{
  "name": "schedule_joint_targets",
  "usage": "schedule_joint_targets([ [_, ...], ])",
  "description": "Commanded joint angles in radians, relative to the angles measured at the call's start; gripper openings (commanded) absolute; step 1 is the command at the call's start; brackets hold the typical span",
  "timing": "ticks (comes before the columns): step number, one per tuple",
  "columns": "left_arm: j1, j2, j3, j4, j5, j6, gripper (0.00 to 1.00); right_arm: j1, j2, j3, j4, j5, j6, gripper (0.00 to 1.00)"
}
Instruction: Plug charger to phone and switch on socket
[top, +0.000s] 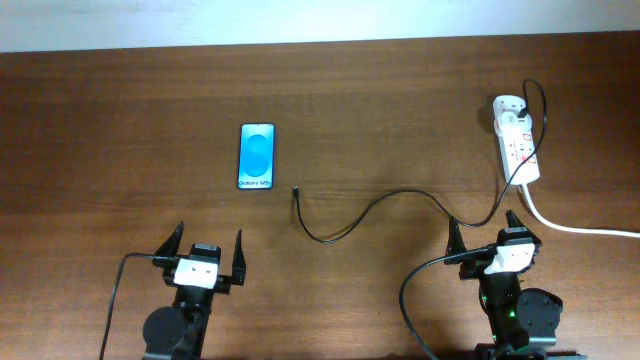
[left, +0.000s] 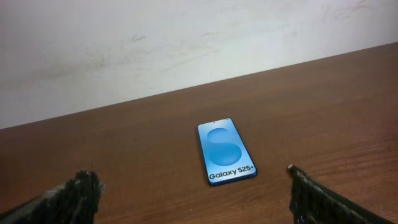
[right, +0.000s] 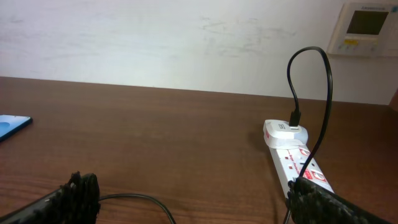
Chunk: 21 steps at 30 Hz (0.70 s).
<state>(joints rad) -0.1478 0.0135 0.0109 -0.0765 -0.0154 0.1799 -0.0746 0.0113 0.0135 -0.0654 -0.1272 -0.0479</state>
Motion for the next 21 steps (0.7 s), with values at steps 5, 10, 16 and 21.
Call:
schedule_joint_targets([
  [5, 0.007, -0.007, -0.002, -0.006, -0.003, 0.01, 0.99, 0.009, -0.005, -0.008, 0.022, 0.008, -0.019, 0.99],
  [10, 0.007, -0.007, -0.002, 0.008, -0.007, 0.009, 0.99, 0.009, -0.005, -0.008, 0.003, 0.0, -0.018, 0.99],
  [16, 0.007, -0.006, -0.002, 0.011, 0.079, -0.02, 0.99, 0.009, -0.005, -0.008, 0.048, -0.075, -0.013, 0.99],
  [21, 0.007, -0.006, -0.001, 0.012, 0.079, -0.09, 0.99, 0.009, -0.005, -0.008, 0.062, -0.075, -0.014, 0.98],
])
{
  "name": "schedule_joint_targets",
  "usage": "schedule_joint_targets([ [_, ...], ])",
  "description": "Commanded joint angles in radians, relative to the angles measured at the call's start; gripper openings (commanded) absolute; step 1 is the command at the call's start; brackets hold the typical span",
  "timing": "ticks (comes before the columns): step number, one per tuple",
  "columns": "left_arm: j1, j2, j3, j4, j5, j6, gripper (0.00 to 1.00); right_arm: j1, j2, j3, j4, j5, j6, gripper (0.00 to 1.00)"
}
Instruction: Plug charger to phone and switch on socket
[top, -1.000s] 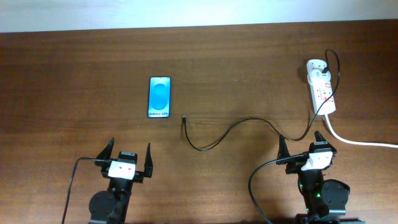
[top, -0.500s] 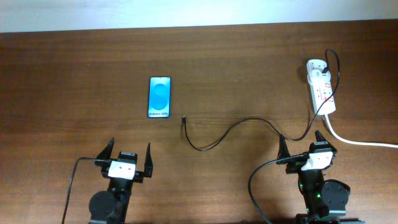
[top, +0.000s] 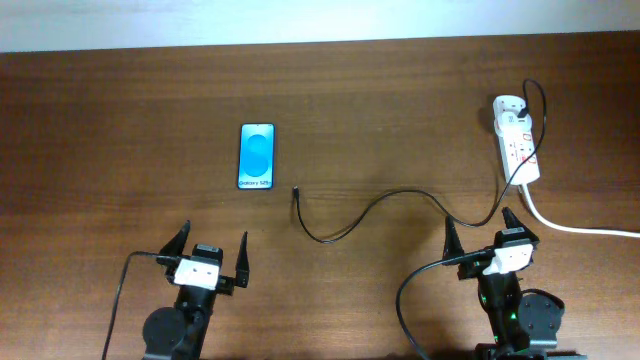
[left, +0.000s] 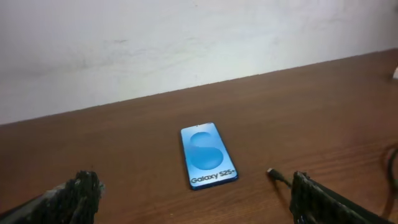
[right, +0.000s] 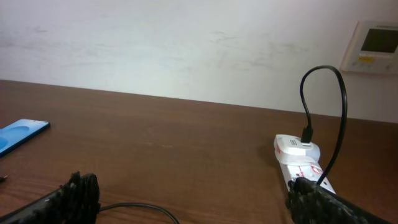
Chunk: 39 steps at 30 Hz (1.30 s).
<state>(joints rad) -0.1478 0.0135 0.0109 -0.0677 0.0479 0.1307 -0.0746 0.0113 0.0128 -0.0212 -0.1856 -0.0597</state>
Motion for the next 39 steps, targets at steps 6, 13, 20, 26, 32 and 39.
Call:
schedule_joint_targets([
  [6, 0.007, -0.006, 0.04, 0.003, 0.016, -0.093, 0.99, 0.009, -0.005, 0.002, 0.052, -0.074, -0.002, 0.98],
  [13, 0.007, 0.108, 0.184, -0.024, 0.027, -0.093, 0.99, 0.009, -0.001, 0.069, 0.026, -0.122, -0.003, 0.98],
  [20, 0.007, 0.477, 0.423, -0.025, 0.072, -0.093, 0.99, 0.009, 0.136, 0.2, -0.001, -0.126, -0.002, 0.98],
  [26, 0.007, 0.748, 0.587, -0.036, 0.118, -0.084, 0.99, 0.009, 0.309, 0.397, -0.128, -0.126, -0.003, 0.99],
  [32, 0.006, 1.054, 0.885, -0.266, 0.174, -0.085, 0.99, 0.009, 0.452, 0.581, -0.274, -0.126, -0.003, 0.98],
  [39, 0.007, 1.232, 1.13, -0.497, 0.174, -0.023, 0.99, 0.009, 0.569, 0.702, -0.398, -0.126, -0.003, 0.98],
])
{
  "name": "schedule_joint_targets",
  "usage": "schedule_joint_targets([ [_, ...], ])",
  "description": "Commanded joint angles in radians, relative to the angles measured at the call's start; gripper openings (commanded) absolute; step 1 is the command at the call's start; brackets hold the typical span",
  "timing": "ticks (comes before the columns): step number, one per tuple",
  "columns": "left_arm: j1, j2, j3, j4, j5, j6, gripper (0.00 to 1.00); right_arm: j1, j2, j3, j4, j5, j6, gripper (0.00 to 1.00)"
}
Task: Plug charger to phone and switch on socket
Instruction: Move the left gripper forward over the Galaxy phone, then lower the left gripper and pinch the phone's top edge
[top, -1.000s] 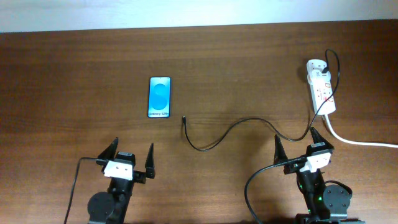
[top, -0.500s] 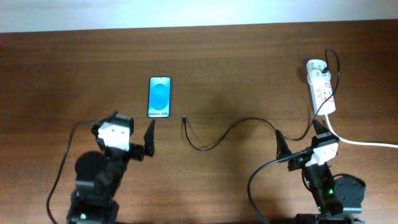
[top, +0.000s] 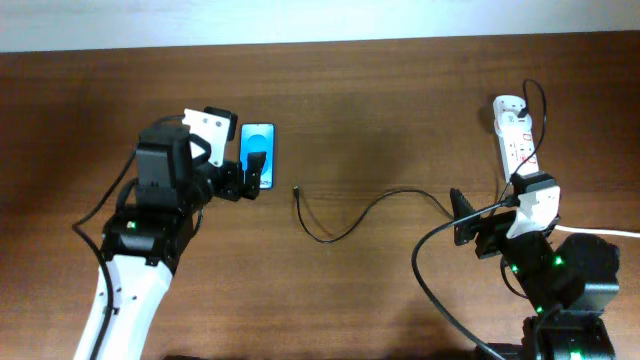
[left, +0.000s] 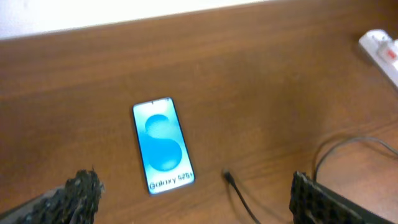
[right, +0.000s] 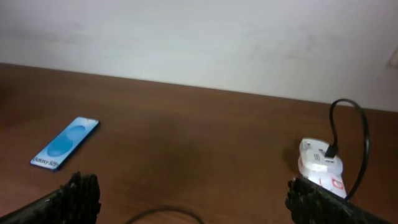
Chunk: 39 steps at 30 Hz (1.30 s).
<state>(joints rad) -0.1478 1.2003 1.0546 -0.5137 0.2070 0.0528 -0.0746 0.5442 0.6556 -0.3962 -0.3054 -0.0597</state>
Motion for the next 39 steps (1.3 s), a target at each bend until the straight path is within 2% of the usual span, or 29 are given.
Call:
schedule_joint_targets([
  [1, 0.007, 0.072, 0.13, -0.09, 0.015, 0.058, 0.99, 0.009, 0.066, 0.087, -0.05, -0.006, -0.003, 0.99],
  [5, 0.007, 0.202, 0.34, -0.291, 0.016, 0.057, 0.99, 0.009, 0.229, 0.249, -0.19, -0.042, -0.015, 0.99],
  [10, 0.006, 0.209, 0.349, -0.378, 0.041, 0.053, 0.99, 0.009, 0.463, 0.523, -0.435, -0.105, -0.014, 0.98],
  [15, 0.007, 0.209, 0.349, -0.394, 0.041, 0.049, 0.99, 0.009, 0.563, 0.528, -0.459, -0.111, -0.01, 0.99],
  [20, 0.007, 0.214, 0.349, -0.386, 0.04, -0.055, 1.0, 0.009, 0.614, 0.528, -0.468, -0.111, -0.01, 0.99],
  [26, 0.007, 0.313, 0.349, -0.374, 0.035, -0.194, 0.99, 0.009, 0.613, 0.528, -0.465, -0.11, -0.01, 0.99],
  [35, 0.007, 0.324, 0.354, -0.335, 0.033, -0.24, 1.0, 0.009, 0.614, 0.528, -0.465, -0.11, -0.01, 0.98],
  [39, 0.007, 0.352, 0.425, -0.341, 0.034, -0.24, 1.0, 0.009, 0.613, 0.528, -0.464, -0.11, -0.01, 0.99],
])
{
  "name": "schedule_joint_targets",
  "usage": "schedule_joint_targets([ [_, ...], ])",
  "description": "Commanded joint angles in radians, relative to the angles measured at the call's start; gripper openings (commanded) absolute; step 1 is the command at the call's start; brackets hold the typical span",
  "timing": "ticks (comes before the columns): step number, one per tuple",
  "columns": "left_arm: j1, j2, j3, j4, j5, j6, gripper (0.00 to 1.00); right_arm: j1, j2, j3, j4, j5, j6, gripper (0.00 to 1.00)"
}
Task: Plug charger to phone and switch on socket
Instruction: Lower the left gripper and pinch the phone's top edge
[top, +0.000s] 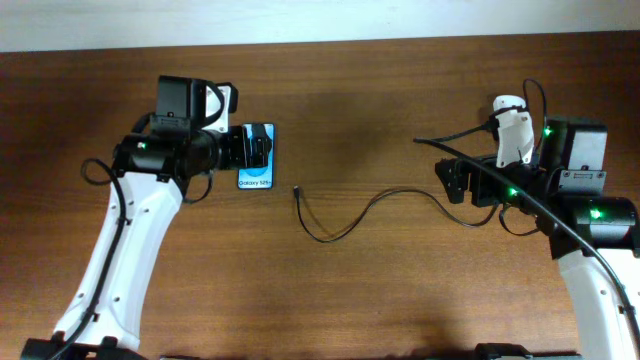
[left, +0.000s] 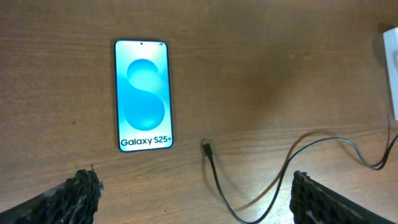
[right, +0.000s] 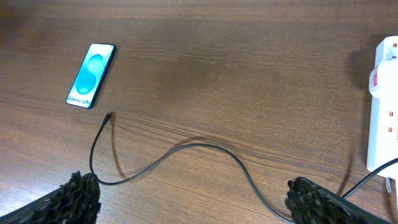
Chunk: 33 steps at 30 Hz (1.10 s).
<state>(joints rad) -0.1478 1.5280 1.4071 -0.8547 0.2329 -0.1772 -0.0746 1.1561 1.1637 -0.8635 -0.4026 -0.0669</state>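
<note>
The phone (left: 143, 93) lies flat with its blue screen lit, also in the right wrist view as the phone (right: 91, 74). The black charger cable (right: 205, 146) snakes across the table, and its loose plug end (left: 205, 147) lies just right of the phone's bottom edge. At the far right sits the white power strip (right: 382, 130), with the charger in it. My left gripper (left: 193, 199) hangs open above the phone and plug, holding nothing. Open too, my right gripper (right: 193, 200) is high over the cable's middle. In the overhead view the left gripper (top: 248, 150) partly covers the phone (top: 256, 178).
The brown wooden table (top: 380, 90) ends at a white wall along the back. A white mains lead runs off the table's right side. My right arm (top: 575, 180) hides much of the power strip in the overhead view.
The left gripper has gone from beside the phone to above it, looking straight down. My right arm has risen and moved back towards the power strip. Phone and cable lie unmoved.
Both arms first sat low at the table's front edge with their grippers open, and barely shifted. Then the left had reached up to the phone and the right had lifted. Now both hang open over the phone and cable, which have stayed put.
</note>
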Motion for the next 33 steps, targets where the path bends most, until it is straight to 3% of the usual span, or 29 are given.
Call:
schedule_joint_targets([
  [1, 0.007, 0.042, 0.097, -0.007, 0.008, -0.01, 1.0, 0.009, 0.002, 0.02, 0.003, -0.013, -0.003, 0.99],
  [6, 0.007, 0.202, 0.293, -0.095, 0.007, -0.001, 1.0, 0.009, 0.002, 0.02, 0.003, -0.013, -0.003, 0.98],
  [11, 0.006, 0.277, 0.335, -0.102, 0.007, -0.001, 1.0, 0.009, 0.002, 0.02, 0.004, -0.013, -0.003, 0.98],
  [17, 0.002, 0.434, 0.518, -0.245, -0.043, 0.02, 1.0, 0.009, 0.003, 0.02, 0.004, -0.013, -0.003, 0.98],
  [20, -0.001, 0.504, 0.521, -0.276, -0.119, 0.01, 1.0, 0.009, 0.003, 0.02, 0.003, -0.013, -0.003, 0.99],
  [33, -0.051, 0.69, 0.52, -0.218, -0.156, 0.01, 1.0, 0.009, 0.003, 0.02, 0.002, -0.013, -0.003, 0.99],
])
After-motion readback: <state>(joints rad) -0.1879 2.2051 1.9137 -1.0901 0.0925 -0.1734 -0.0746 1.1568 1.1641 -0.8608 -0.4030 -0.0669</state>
